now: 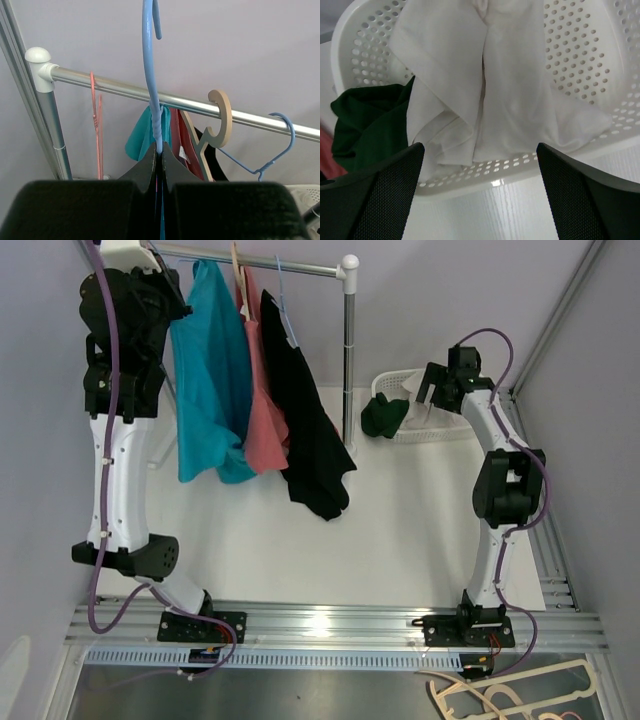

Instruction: Remove the t-shirt from the hanger

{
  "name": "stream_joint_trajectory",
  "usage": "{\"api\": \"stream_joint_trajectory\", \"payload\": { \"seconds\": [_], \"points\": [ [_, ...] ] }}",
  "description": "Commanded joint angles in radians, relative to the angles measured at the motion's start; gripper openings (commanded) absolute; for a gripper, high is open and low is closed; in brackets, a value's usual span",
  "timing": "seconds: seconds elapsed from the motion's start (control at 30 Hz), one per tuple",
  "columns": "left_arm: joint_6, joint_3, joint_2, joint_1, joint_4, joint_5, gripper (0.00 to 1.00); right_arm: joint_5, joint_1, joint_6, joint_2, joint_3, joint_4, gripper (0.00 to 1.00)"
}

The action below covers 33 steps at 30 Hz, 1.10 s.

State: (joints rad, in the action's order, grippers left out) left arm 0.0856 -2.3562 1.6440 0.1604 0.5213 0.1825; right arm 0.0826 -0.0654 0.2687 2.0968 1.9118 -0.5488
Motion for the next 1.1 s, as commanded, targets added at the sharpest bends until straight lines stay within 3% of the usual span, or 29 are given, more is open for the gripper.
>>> {"api": "stream_joint_trajectory", "payload": {
  "seconds": [0.0,0.2,0.47,0.87,1.07],
  "points": [
    [0.009,0.009,-0.059,-0.001,-0.103,-0.055,0.01,0.037,-0.002,-0.055,0.071,0.102,-0.046,1.00],
    [0.006,0.025,-0.113,0.016,-0.099,-0.069,0.01,0.069,-0.004,-0.094,0.200,0.222,-0.154,0.99],
    [-0.003,0.028,-0.171,0.021,-0.073,-0.066,0.01,0.108,-0.025,-0.106,0.204,0.173,-0.255,0.99],
    [-0.014,0.130,-0.250,0.025,-0.084,-0.061,0.01,0.178,-0.108,-0.128,0.062,0.018,-0.421,0.99],
    [0.005,0.224,-0.253,0.034,-0.070,-0.054,0.01,0.209,-0.183,-0.082,-0.061,-0.138,-0.430,0.99]
  ]
}}
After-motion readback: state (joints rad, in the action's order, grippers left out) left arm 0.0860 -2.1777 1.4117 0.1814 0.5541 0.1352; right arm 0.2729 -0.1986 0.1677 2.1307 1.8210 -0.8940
